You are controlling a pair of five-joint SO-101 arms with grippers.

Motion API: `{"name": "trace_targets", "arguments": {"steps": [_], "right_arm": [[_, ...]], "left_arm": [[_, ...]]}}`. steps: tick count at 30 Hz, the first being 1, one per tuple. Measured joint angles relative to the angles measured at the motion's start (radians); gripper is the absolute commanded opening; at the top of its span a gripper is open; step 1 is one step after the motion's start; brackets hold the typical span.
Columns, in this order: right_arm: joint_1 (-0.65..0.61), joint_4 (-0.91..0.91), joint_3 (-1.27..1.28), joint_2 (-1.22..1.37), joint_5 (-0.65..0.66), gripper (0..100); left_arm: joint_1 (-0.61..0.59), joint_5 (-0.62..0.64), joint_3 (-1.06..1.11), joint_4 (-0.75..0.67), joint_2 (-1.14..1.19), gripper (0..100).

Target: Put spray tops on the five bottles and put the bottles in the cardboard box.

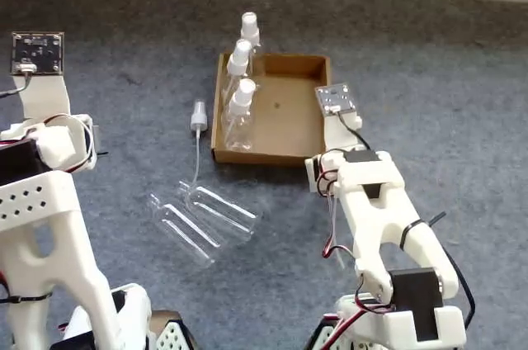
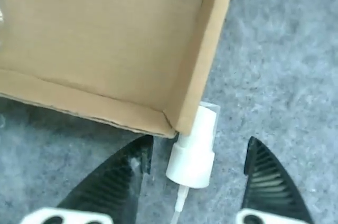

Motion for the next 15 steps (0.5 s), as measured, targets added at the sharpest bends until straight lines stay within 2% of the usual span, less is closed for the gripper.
{"name": "trace_targets", "arguments": {"steps": [9,15], "right_arm": [[0.0,0.0,0.011,0.0,0.0,23.8],[0.0,-0.135,0.115,0.0,0.0,23.8]], "left_arm": [[0.0,0.0,0.0,0.0,0.0,15],[0.0,0.0,0.0,0.0,0.0,15]]}}
